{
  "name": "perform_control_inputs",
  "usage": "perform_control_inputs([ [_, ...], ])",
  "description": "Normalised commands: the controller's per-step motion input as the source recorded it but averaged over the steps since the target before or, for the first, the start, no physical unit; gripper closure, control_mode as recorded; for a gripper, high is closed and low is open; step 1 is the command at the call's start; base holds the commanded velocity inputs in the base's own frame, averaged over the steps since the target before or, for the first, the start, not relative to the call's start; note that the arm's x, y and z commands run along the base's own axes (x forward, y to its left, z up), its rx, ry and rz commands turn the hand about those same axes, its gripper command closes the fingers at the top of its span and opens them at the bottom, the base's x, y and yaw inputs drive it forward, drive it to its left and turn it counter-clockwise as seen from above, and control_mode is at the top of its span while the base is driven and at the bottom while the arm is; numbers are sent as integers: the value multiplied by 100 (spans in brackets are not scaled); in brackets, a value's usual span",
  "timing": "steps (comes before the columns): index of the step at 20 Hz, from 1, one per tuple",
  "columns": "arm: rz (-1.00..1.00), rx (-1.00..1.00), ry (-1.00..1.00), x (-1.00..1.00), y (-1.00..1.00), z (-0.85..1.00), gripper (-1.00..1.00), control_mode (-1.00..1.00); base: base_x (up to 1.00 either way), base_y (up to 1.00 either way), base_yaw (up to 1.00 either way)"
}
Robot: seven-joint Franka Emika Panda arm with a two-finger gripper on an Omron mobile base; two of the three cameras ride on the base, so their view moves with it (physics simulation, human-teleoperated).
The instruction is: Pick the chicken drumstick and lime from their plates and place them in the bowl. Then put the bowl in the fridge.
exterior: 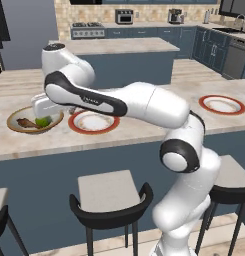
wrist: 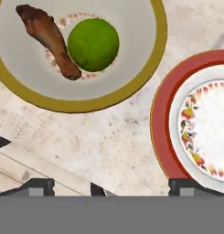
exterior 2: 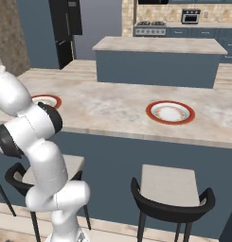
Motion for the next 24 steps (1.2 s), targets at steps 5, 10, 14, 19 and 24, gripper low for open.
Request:
perform_control_inputs([
  [5, -41, 17, -29, -9, -21, -5, -100, -100, 0, 0, 0],
  [10, -38, 22, 3, 8, -23, 20, -100, -100, 0, 0, 0],
  [14, -37, 23, 21, 16, -13, 32, -100, -100, 0, 0, 0],
  [19, -30, 28, 16, 2, -7, 11, -100, -100, 0, 0, 0],
  [24, -20, 16, 5, 5, 3, 9, -100, -100, 0, 0, 0],
])
